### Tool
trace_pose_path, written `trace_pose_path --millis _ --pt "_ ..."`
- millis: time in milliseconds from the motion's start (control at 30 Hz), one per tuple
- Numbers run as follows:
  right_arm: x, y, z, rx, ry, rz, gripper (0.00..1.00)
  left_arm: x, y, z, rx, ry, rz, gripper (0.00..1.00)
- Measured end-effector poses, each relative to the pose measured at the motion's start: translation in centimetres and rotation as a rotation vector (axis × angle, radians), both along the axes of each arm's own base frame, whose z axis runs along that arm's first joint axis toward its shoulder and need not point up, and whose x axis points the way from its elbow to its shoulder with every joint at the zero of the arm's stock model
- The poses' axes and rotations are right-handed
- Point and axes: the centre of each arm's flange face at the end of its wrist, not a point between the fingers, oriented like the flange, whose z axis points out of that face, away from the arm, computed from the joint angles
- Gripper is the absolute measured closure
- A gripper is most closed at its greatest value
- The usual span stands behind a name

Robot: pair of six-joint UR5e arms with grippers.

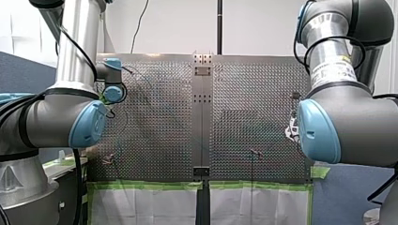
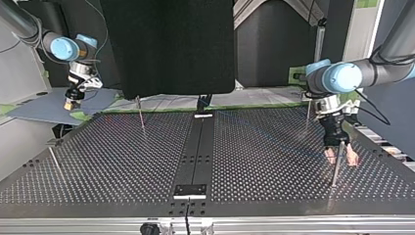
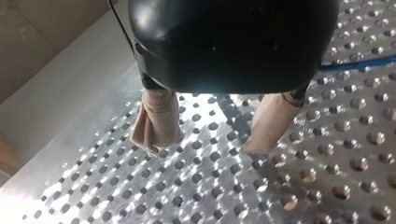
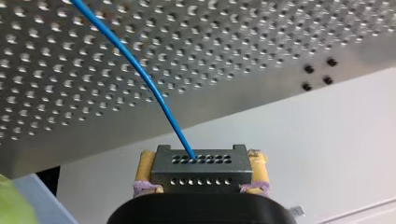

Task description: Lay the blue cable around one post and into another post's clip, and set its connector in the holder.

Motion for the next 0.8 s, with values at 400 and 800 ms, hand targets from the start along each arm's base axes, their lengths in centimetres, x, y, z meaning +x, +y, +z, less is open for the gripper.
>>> trace_pose_path --millis 400,800 --pt "0.5 1.1 4.8 0.017 0.008 0.008 1.00 -0.3 -1.9 -0.1 -0.014 0.002 -0.021 0.00" --pt "1.5 1.1 10.8 -0.020 0.051 0.090 1.00 -0.1 -4.1 0.4 -0.005 -0.013 -0.100 0.00"
